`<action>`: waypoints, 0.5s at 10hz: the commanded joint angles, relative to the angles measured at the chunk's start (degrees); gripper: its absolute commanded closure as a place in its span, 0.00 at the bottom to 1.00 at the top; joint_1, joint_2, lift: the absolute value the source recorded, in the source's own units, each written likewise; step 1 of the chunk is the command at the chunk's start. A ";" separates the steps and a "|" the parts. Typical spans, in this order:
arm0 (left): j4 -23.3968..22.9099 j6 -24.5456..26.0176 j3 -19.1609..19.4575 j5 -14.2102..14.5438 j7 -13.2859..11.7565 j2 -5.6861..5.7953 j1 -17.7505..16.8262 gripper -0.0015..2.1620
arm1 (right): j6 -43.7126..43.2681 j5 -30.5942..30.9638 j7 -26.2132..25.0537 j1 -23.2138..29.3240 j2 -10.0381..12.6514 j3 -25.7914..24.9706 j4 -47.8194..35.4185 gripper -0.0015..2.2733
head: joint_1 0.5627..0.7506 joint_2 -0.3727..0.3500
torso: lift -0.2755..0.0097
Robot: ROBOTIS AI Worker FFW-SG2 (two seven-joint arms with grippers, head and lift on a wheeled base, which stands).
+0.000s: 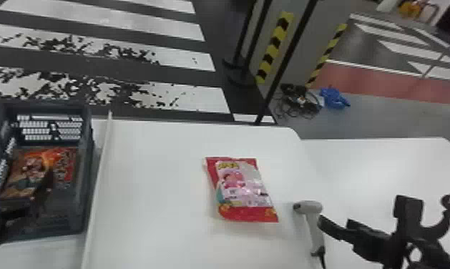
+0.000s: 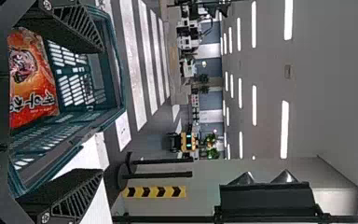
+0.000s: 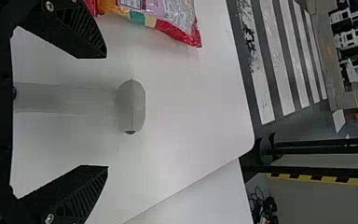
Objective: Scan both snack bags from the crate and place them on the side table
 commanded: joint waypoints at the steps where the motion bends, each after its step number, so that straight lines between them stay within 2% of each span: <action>1: 0.45 0.00 -0.08 -0.03 -0.02 0.11 0.01 0.04 | -1.19 1.22 1.11 -0.42 0.05 0.19 1.46 0.04 | 0.70 0.03 | 0.62; 3: 1.06 0.00 -0.17 -0.20 -0.02 0.11 0.01 0.04 | -2.77 5.26 4.45 -2.88 0.05 0.98 4.71 0.04 | 0.70 0.03 | 0.62; 5: 1.68 0.00 -0.26 -0.20 -0.02 0.11 -0.08 0.04 | -3.47 7.37 5.41 -4.82 0.05 2.04 7.17 0.04 | 0.70 0.03 | 0.62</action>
